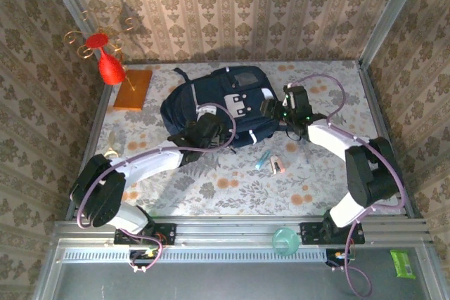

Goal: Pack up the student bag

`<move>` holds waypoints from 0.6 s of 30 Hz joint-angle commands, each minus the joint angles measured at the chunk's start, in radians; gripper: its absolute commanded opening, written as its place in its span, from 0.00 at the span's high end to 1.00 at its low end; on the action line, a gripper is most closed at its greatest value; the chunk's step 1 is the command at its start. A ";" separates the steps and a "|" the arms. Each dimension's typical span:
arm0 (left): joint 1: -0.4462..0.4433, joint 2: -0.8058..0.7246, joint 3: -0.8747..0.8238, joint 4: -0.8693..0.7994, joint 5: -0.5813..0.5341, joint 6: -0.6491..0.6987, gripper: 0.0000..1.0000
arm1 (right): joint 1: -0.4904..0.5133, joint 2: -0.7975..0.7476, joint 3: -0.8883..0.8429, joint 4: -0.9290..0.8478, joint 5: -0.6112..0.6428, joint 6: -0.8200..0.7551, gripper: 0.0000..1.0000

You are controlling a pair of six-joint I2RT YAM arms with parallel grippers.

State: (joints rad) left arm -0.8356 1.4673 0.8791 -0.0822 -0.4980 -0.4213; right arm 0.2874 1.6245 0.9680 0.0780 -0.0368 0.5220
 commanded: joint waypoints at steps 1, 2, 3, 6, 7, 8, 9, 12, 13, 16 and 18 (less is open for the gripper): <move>-0.028 -0.043 -0.006 -0.006 -0.111 0.010 0.10 | -0.006 0.045 0.043 -0.027 -0.018 -0.025 0.21; -0.027 -0.052 -0.017 -0.003 -0.126 0.006 0.10 | -0.008 0.051 0.042 -0.025 -0.021 -0.025 0.21; -0.028 -0.056 -0.026 0.003 -0.145 0.004 0.10 | -0.009 0.057 0.037 -0.019 -0.024 -0.022 0.21; -0.011 -0.045 -0.033 0.022 -0.144 0.014 0.09 | -0.015 0.060 0.021 -0.005 -0.038 -0.017 0.21; -0.001 -0.034 -0.023 0.017 -0.130 0.020 0.09 | -0.017 0.057 0.018 -0.006 -0.041 -0.016 0.21; 0.008 -0.023 -0.012 0.012 -0.115 0.026 0.09 | -0.019 0.054 0.016 -0.005 -0.042 -0.017 0.21; 0.022 -0.008 0.003 0.010 -0.088 0.037 0.08 | -0.019 0.050 0.013 -0.006 -0.044 -0.018 0.21; 0.055 0.036 0.039 0.004 -0.024 0.054 0.08 | -0.022 0.039 0.010 -0.007 -0.046 -0.023 0.21; 0.060 0.049 0.050 0.001 -0.015 0.058 0.08 | -0.022 0.037 0.009 -0.011 -0.049 -0.023 0.21; 0.063 0.081 0.067 -0.003 -0.001 0.062 0.07 | -0.024 0.031 0.005 -0.017 -0.049 -0.025 0.21; 0.063 0.096 0.067 -0.002 -0.005 0.062 0.07 | -0.025 0.028 0.002 -0.014 -0.049 -0.024 0.20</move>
State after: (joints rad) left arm -0.7773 1.5421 0.9157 -0.0837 -0.5312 -0.3836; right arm 0.2680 1.6733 0.9863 0.0750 -0.0673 0.5182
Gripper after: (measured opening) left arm 0.926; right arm 0.795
